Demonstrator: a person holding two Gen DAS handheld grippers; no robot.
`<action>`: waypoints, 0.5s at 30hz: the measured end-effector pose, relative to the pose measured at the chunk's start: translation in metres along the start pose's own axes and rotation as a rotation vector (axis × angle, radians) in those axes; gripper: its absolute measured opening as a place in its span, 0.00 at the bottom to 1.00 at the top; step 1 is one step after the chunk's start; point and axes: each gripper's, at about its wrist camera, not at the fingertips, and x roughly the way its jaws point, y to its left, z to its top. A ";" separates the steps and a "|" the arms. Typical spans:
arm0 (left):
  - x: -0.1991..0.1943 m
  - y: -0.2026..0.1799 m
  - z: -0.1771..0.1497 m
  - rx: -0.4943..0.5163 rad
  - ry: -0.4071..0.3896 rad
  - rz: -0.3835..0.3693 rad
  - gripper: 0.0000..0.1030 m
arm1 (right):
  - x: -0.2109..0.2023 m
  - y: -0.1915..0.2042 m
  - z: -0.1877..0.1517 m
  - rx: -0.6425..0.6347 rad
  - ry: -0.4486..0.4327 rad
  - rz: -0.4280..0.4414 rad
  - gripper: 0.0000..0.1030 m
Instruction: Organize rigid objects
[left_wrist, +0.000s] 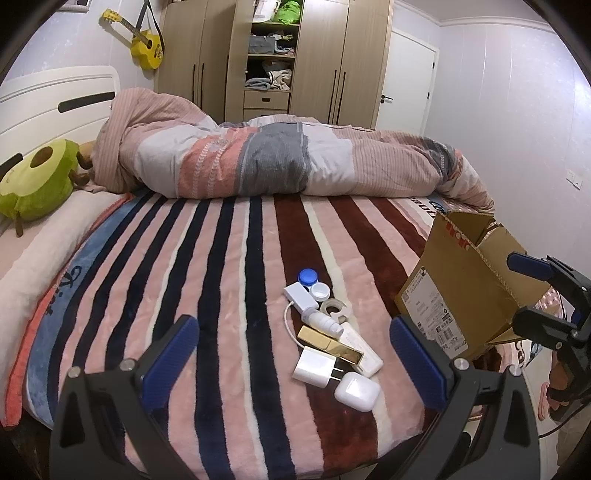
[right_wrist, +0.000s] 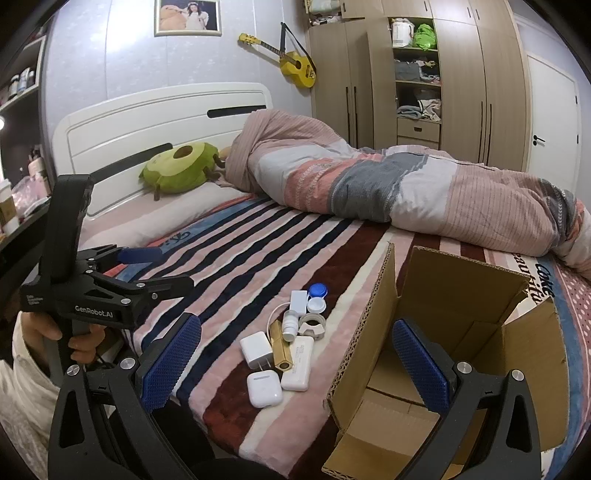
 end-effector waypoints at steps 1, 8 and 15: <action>0.000 0.000 0.000 0.000 0.000 0.000 0.99 | 0.000 0.000 0.000 0.001 0.000 0.001 1.00; 0.000 0.000 0.000 0.001 -0.001 -0.001 0.99 | 0.000 -0.001 0.000 -0.002 -0.003 0.002 1.00; -0.001 0.000 0.000 -0.001 0.000 -0.004 0.99 | 0.000 -0.001 0.000 0.000 -0.002 0.002 1.00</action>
